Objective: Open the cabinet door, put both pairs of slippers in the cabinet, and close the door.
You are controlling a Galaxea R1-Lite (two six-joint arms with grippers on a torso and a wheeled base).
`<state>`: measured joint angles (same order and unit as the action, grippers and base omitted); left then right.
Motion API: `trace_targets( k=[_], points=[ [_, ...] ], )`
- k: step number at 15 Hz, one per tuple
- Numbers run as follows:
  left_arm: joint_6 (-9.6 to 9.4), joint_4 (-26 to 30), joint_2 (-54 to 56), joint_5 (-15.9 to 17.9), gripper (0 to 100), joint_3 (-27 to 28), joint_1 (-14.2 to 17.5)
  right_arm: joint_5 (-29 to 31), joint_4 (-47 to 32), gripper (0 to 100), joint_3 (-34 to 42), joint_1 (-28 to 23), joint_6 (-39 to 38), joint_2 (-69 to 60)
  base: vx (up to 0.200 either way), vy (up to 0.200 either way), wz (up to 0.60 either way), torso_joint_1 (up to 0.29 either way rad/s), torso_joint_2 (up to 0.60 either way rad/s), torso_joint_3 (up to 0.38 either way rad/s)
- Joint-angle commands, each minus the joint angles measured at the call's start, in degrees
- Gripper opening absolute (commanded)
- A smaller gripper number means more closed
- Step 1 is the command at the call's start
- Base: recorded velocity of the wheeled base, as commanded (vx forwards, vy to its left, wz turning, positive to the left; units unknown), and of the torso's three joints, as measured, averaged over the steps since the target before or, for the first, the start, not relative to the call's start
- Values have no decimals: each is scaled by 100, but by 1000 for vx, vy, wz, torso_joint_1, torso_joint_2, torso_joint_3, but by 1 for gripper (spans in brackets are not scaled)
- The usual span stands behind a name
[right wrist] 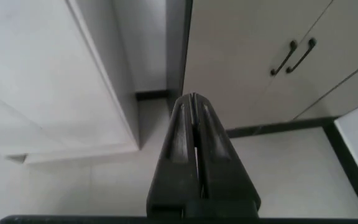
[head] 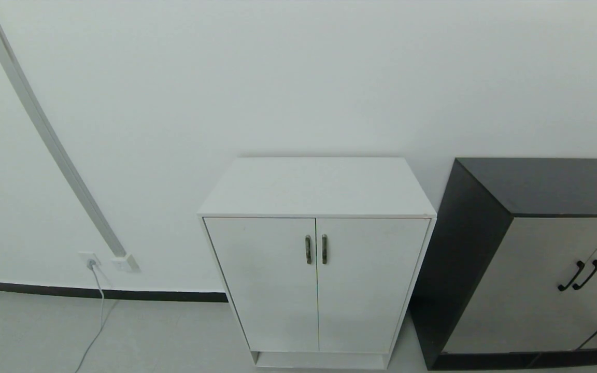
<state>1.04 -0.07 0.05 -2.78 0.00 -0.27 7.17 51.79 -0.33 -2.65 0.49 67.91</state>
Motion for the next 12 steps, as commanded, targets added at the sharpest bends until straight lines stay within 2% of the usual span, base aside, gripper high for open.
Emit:
trace_targets(
  k=[1,2,3,4,5,6,8,12],
  points=[
    [2,-1,-5,-3,0,0,0,-260,-995,0,33,-26,4,-1202,0,0,0,0,0,0],
    [2,-1,-5,-3,0,0,0,-400,-1232,0,33,-17,13,-1421,0,0,0,0,0,0],
    [2,-1,-5,-3,0,0,0,-787,-2102,0,33,-26,13,-2151,0,0,0,0,0,0],
    [2,-1,-5,-3,0,0,0,-884,-2480,0,33,-17,22,-2406,0,0,0,0,0,0],
    [2,-1,-5,-3,0,0,0,-1024,-3315,0,33,10,22,-2951,0,0,0,0,0,0],
    [2,-1,-5,-3,0,0,0,-1156,-3799,0,33,45,22,-3302,0,0,0,0,0,0],
    [2,-1,-5,-3,0,0,0,-1288,-4431,0,33,115,22,-3698,0,0,0,0,0,0],
    [2,-1,-5,-3,0,0,0,-1288,-4959,0,33,458,30,-4243,0,0,0,0,0,0]
  ],
)
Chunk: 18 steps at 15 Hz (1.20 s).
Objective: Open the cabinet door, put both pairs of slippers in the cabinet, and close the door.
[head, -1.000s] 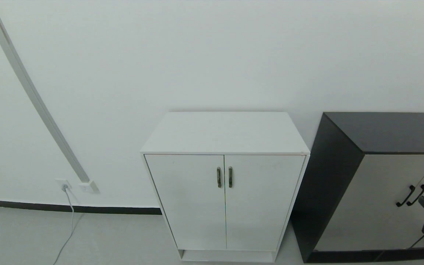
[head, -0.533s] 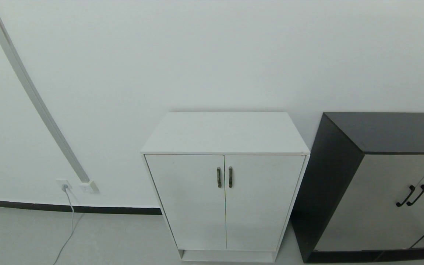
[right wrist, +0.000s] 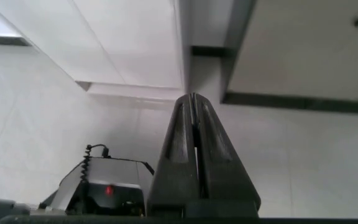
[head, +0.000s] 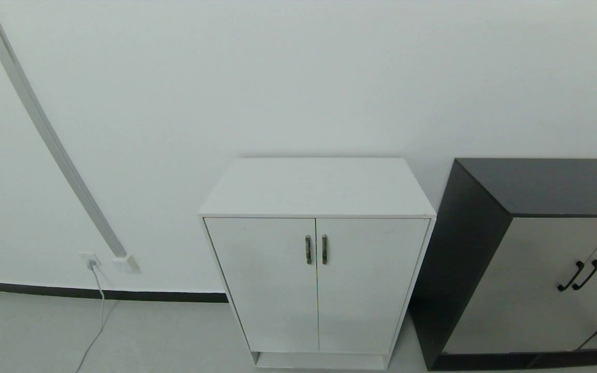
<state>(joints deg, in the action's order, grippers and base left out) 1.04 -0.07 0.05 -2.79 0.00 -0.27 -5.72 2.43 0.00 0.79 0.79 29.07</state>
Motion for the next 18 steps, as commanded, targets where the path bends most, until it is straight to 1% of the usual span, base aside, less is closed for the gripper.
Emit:
trace_targets(
  k=[1,2,3,4,5,9,10,13,14,15,18],
  points=[
    [2,-1,-5,-2,0,0,0,0,-23,0,0,149,0,-394,0,0,0,0,0,0],
    [2,-1,-5,7,0,0,0,-8,-58,0,0,237,9,-473,0,0,0,0,0,0],
    [-7,-1,-5,7,0,0,0,-17,-287,0,0,457,35,-596,0,0,0,0,0,0],
    [2,-1,-5,-2,0,0,0,0,-251,0,0,571,26,-675,0,0,0,0,0,0],
    [2,-1,-5,-2,0,0,0,18,-234,0,0,562,26,-737,0,0,0,0,0,0],
    [2,-1,-5,-2,0,0,0,36,-234,0,0,-27,26,-1703,0,0,0,0,0,0],
    [2,-1,-5,-2,0,0,0,36,-234,0,0,-88,17,-1897,0,0,0,0,0,0],
    [2,-1,-5,-2,0,0,0,36,-234,0,0,-114,17,-2635,0,0,0,0,0,0],
    [2,-1,-5,-2,0,0,0,36,-234,0,0,-114,17,-2635,0,0,0,0,0,0],
    [2,-1,-5,-2,0,0,0,71,-234,0,0,-106,9,-2907,0,0,0,0,0,0],
    [2,-1,-5,-2,0,0,0,220,-216,0,0,-106,-299,-2907,0,0,0,0,0,0]
  ],
)
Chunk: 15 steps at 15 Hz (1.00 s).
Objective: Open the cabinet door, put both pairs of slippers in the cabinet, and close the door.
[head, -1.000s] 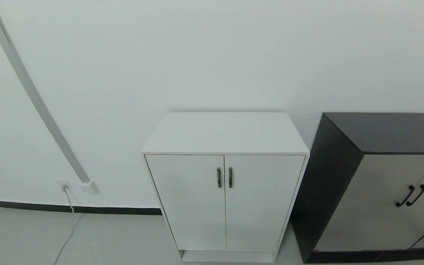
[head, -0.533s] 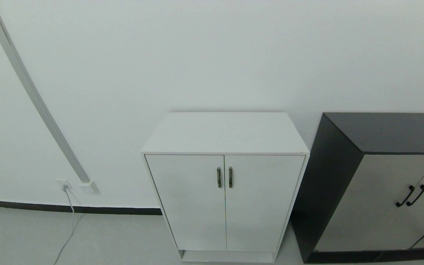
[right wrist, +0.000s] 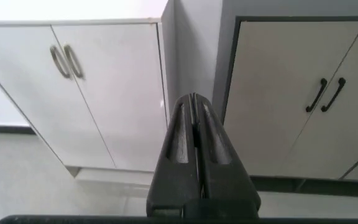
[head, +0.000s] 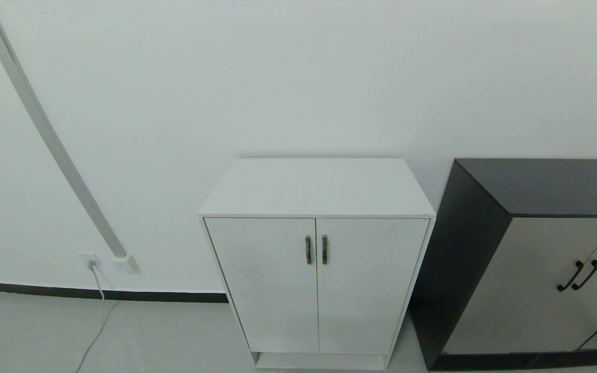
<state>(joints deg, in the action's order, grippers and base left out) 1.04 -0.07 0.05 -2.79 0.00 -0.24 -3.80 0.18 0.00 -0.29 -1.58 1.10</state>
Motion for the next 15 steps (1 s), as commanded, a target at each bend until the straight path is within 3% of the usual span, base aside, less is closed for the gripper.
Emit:
trace_targets(
  k=[1,3,15],
  points=[
    [2,-1,-5,-2,0,0,-2,196,8,0,0,3,-193,-110,0,0,0,0,0,0],
    [2,-1,-5,7,0,0,-2,644,52,0,0,3,-272,-110,0,0,0,0,0,0],
    [-25,-1,-5,24,0,0,-2,635,52,0,0,3,-255,-110,0,0,0,0,0,0]
  ],
)
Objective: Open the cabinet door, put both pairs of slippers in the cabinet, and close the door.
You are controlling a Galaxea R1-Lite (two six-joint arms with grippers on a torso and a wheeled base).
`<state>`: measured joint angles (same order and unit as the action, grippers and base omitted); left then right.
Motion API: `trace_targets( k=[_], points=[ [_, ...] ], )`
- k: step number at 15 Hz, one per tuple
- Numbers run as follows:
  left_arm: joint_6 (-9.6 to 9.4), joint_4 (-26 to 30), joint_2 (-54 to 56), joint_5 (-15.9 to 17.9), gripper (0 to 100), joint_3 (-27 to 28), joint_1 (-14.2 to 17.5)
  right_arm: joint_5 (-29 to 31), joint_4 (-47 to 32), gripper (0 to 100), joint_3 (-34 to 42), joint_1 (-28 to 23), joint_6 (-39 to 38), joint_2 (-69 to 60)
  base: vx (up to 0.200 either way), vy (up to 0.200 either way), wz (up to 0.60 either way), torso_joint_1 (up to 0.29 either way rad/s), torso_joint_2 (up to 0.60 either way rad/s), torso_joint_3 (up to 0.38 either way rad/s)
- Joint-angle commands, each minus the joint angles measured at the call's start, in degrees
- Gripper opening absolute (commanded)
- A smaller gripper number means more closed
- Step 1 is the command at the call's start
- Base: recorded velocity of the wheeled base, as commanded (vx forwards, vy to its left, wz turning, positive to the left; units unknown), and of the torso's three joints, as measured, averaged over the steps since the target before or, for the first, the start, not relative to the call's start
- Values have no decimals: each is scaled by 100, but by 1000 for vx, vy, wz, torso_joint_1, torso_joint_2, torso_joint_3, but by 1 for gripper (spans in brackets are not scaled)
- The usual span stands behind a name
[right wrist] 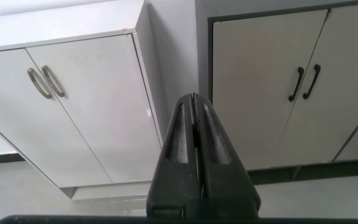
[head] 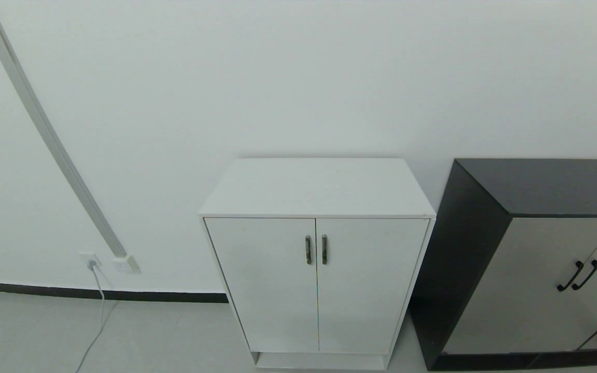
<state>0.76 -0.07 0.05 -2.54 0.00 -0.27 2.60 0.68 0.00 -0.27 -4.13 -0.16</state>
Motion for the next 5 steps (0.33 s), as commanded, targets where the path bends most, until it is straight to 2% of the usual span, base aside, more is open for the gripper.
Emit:
trace_targets(
  k=[1,5],
  points=[
    [4,-1,-5,-1,0,0,0,4,2,0,0,0,-9,16,0,0,0,0,0,0],
    [4,-1,-5,-1,0,0,0,-14,2,0,0,0,9,16,0,0,0,0,0,0]
  ],
)
